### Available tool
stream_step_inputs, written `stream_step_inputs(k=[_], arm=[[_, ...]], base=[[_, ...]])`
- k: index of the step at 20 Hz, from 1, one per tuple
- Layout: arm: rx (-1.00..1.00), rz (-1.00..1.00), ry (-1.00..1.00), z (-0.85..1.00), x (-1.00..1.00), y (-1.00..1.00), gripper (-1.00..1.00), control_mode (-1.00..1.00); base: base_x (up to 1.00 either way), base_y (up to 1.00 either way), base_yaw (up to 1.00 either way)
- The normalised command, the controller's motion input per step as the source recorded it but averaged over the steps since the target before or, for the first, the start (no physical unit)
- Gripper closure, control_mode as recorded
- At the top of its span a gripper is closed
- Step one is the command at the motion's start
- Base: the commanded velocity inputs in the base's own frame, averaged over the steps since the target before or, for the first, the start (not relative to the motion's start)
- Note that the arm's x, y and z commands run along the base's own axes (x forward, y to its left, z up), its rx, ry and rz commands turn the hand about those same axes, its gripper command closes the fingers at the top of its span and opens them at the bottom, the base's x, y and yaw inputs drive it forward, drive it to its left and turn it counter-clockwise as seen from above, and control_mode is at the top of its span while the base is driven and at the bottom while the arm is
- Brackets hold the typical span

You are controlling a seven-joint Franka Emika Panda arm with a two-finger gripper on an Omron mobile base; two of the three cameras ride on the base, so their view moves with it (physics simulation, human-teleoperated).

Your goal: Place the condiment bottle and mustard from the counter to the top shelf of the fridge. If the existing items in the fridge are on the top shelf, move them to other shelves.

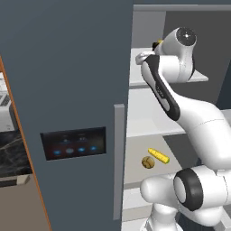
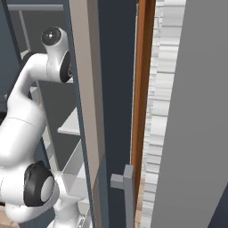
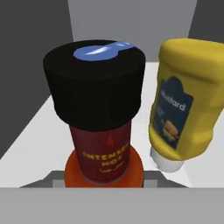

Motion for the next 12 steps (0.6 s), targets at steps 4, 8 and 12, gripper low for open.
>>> stream_step_inputs(k=[4,8,12], arm=[[0.00,0.00,0.00,-0.06,0.24,0.00,1.00,-1.00],[0.00,0.00,0.00,-0.04,0.31,0.00,1.00,-1.00],[0.00,0.00,0.00,-0.05,0.26,0.00,1.00,-1.00]], base=[[0.00,0.00,0.00],[0.00,0.00,0.00],[0.00,0.00,0.00]])
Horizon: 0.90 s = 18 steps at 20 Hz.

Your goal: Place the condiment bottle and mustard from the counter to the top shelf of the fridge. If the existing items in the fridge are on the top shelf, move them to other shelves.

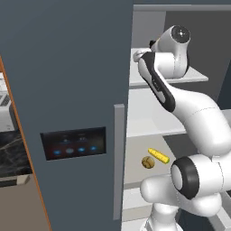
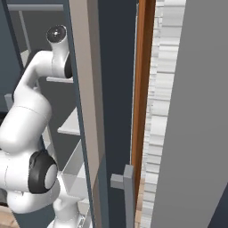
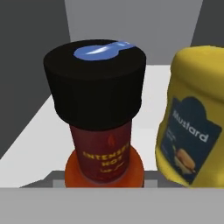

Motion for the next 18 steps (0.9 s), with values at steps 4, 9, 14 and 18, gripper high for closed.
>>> stream_step_inputs(k=[4,9,14,18], arm=[[-0.01,0.00,0.00,0.00,0.19,0.00,-1.00,-1.00],[0.00,0.00,0.00,0.00,0.01,0.00,-1.00,-1.00],[0.00,0.00,-0.02,0.02,-0.15,0.00,-1.00,-1.00],[0.00,0.00,-0.13,0.18,-0.82,0.00,-1.00,-1.00]], base=[[0.00,0.00,0.00],[0.00,0.00,0.00],[0.00,0.00,0.00],[0.00,0.00,0.00]])
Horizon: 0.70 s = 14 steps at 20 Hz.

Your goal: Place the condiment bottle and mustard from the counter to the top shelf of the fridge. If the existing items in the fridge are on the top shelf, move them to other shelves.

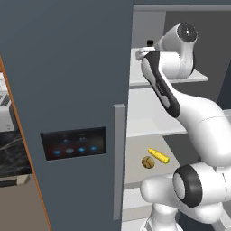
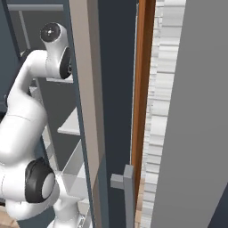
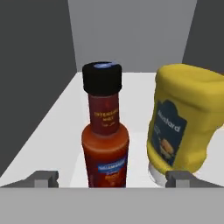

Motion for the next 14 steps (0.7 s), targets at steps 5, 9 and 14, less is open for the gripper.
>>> stream_step_inputs(k=[5,9,14], arm=[[0.00,-0.05,-0.18,0.39,-1.00,0.00,-1.00,-1.00],[0.02,-0.12,-0.11,0.26,-1.00,0.01,-1.00,-1.00],[0.02,-0.09,0.00,0.05,-1.00,0.15,-1.00,-1.00]], base=[[0.00,0.00,0.00],[0.00,0.00,0.00],[0.00,0.00,0.00]])
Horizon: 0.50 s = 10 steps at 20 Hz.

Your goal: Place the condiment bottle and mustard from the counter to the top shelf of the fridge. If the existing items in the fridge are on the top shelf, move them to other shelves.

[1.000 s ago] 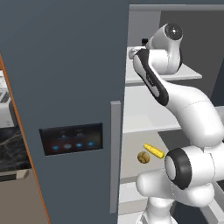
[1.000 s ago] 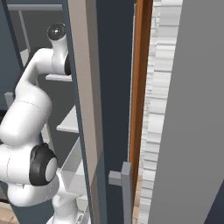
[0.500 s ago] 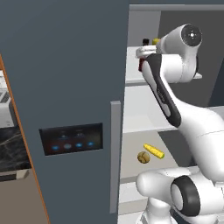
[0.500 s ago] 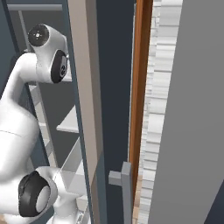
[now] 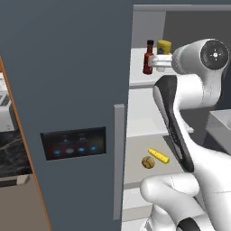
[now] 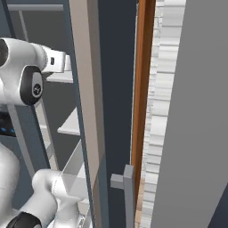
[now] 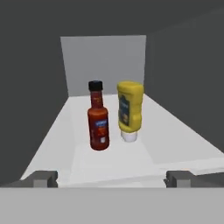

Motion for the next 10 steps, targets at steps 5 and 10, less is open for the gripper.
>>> stream_step_inputs(k=[5,10], arm=[[0.01,-0.02,0.02,0.00,-1.00,0.21,-1.00,-1.00],[0.00,0.00,0.11,0.00,-1.00,0.30,-1.00,-1.00]], base=[[0.00,0.00,0.00],[0.00,0.00,0.00]])
